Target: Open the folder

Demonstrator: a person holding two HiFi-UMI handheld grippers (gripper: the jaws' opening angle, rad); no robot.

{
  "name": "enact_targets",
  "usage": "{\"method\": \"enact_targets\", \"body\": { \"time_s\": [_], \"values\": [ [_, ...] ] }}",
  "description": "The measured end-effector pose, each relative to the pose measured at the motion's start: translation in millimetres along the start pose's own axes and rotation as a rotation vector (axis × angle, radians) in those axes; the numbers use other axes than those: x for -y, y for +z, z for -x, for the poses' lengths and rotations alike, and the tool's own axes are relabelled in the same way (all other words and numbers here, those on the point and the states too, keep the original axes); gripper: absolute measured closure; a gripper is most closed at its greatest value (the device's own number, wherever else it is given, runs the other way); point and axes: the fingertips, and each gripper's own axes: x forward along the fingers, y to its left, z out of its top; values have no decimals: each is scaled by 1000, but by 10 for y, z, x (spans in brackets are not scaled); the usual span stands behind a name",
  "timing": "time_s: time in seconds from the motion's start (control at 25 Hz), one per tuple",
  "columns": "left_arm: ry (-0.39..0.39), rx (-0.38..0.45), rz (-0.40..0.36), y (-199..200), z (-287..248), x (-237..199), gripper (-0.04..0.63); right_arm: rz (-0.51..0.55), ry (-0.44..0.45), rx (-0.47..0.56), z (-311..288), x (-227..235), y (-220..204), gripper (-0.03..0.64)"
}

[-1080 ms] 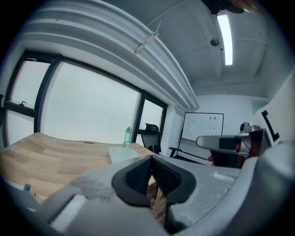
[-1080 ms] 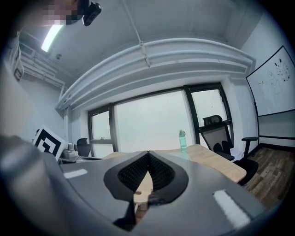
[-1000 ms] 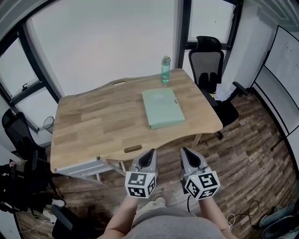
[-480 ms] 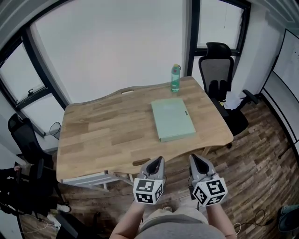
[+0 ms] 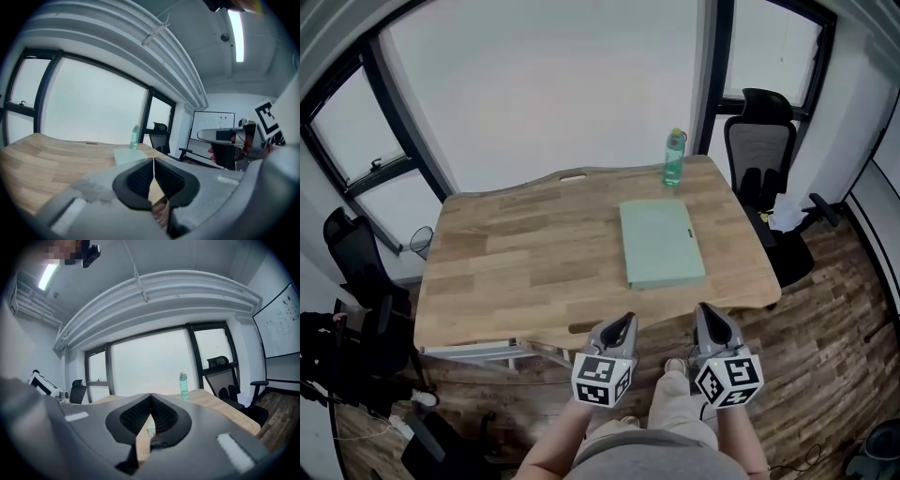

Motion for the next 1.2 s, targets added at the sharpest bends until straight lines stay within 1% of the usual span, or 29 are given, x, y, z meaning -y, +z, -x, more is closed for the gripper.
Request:
{"method": "enact_targets", "body": {
  "time_s": [0.2, 0.52, 0.64, 0.84, 1.2],
  "values": [
    [36, -22, -16, -44, -321, -30, 580, 9, 43, -18, -326, 324, 22, 618],
    [93, -51, -6, -25, -991, -76, 580, 32, 116, -56, -949, 938, 158, 618],
    [116, -60, 12, -27, -1201, -99, 580, 42, 148, -71, -1149, 1135, 182, 618],
    [159, -79, 20, -61, -1501, -156, 578, 60, 201, -86, -1452, 1396, 178, 618],
    [222, -112, 39, -209, -1874, -187, 557, 81, 287, -143, -1832, 1694, -18, 618]
  ]
}}
